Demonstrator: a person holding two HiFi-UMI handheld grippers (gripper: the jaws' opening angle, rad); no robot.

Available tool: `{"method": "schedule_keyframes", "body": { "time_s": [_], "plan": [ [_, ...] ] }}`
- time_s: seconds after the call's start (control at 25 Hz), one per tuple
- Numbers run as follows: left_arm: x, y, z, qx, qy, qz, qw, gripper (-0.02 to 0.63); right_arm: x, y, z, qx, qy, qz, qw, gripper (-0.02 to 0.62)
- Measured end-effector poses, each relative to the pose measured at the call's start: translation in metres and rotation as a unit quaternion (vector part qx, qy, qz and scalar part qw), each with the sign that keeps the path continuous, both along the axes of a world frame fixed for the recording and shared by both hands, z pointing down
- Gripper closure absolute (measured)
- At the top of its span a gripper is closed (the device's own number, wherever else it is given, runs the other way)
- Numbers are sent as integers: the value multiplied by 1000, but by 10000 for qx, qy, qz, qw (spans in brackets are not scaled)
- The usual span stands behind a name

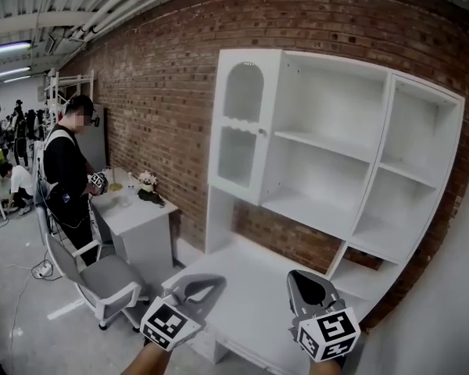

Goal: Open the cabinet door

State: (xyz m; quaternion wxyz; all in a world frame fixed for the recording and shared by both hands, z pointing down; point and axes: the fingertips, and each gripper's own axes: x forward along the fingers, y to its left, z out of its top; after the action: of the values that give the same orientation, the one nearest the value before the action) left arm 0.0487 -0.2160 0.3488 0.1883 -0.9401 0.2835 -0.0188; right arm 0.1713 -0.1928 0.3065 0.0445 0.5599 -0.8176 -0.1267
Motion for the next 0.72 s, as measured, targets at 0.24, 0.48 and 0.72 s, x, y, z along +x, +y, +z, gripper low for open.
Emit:
{"method": "schedule_keyframes", "body": {
  "time_s": [0.24,0.48,0.72],
  "plan": [
    [9,-7,-1,44,-15,-374,9993,604,17,-10,0,26,45,-291,9996,589],
    [19,-9,0,104,-48,-550,9984,604,30,-18,6,47,-25,-461,9989,589],
    [21,-28,1,106,-13,-500,9987,604,34,-35,14,-23,-58,-375,9993,589]
  ]
}}
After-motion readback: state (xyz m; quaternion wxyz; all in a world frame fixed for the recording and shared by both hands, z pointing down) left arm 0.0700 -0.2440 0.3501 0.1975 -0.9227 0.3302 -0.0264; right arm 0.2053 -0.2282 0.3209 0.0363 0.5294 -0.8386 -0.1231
